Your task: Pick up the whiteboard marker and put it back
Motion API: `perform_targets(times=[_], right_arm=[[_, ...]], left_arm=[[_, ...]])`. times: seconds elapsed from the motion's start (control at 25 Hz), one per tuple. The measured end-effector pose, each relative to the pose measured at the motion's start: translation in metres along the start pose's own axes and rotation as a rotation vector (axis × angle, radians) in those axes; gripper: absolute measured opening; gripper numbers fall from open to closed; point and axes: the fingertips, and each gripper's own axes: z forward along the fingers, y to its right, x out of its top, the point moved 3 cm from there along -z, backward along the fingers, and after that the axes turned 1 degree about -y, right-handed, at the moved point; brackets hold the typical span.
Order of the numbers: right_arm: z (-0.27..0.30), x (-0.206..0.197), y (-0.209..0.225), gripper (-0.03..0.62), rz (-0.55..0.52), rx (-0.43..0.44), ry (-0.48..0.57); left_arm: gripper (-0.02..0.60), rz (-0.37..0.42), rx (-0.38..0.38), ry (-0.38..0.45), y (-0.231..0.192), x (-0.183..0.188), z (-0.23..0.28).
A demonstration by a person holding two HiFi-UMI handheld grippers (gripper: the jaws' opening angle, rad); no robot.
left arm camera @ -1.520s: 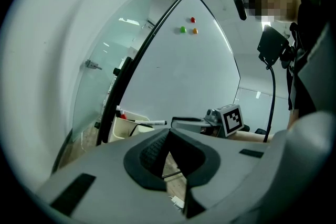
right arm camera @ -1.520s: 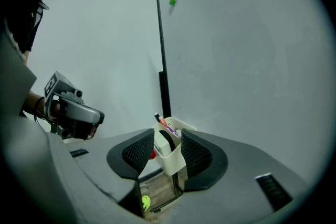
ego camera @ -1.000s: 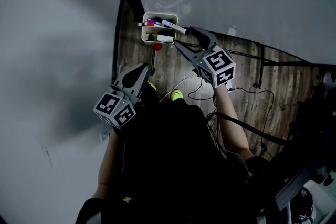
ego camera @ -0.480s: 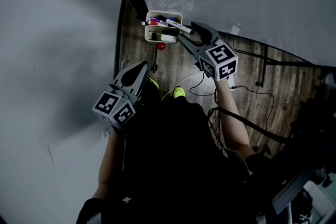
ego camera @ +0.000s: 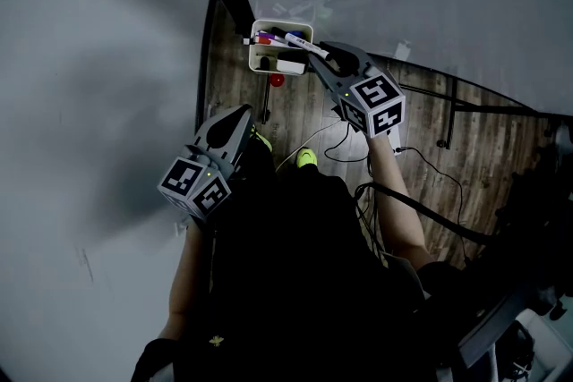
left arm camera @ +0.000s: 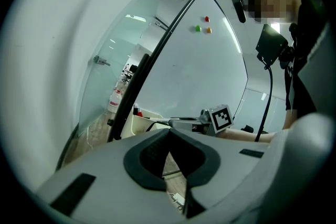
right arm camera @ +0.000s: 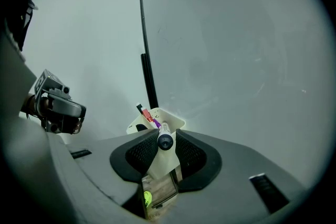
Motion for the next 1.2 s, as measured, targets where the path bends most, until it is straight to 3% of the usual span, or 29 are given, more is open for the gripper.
perform_targets(times=[0.12, 0.76, 1.2], right_arm=[[-0.001, 0.001, -0.001, 0.087, -0.009, 0.005, 0.003], [-0.01, 0.009, -0.004, 0.081, 0.037, 0.017, 0.049], [-0.025, 0.022, -0.015, 0.081, 0.015, 0.024, 0.079]], left_arm=[[0.032, 0.006, -0.004, 0.006, 0.0, 0.0, 0.0], [0.032, 0.015, -0.002, 0.029, 0.003, 0.001, -0.006], [0.032, 0.036, -0.014, 0.05, 0.012, 0.005, -0.007]])
